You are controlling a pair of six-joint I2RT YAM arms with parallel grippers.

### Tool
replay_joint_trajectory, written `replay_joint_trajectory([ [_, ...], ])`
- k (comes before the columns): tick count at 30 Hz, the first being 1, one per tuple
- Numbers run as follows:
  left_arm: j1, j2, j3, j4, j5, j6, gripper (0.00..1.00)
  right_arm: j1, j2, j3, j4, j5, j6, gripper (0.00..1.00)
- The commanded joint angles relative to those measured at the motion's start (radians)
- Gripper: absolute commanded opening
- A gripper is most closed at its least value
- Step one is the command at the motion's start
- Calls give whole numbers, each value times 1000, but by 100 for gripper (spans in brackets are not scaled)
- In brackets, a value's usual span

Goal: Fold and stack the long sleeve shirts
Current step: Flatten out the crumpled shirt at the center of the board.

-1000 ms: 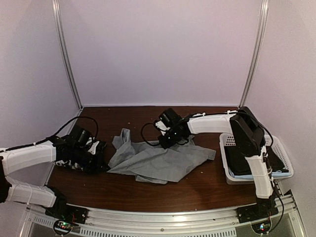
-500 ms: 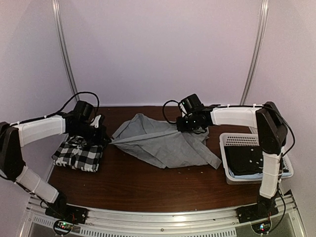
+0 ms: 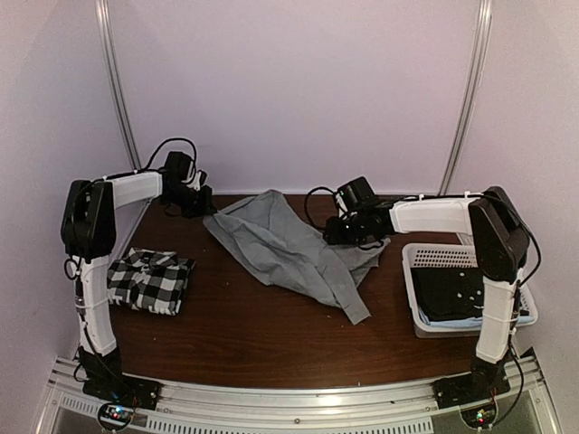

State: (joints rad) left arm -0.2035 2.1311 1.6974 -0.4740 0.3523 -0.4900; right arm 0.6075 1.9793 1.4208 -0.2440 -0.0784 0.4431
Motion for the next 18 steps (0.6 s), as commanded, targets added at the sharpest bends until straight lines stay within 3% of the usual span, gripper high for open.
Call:
replay_joint_trajectory([
  [1, 27, 116, 192, -22, 13, 44, 0, -4, -67, -38, 0, 5, 10, 57],
  [11, 35, 289, 452, -62, 102, 59, 0, 137, -59, -49, 15, -36, -95, 68],
  [15, 35, 283, 496, -71, 97, 58, 9, 145, -19, -4, -40, 1, -62, 68],
  [18, 36, 247, 497, -87, 40, 67, 26, 143, -22, -5, -55, 45, -53, 68],
])
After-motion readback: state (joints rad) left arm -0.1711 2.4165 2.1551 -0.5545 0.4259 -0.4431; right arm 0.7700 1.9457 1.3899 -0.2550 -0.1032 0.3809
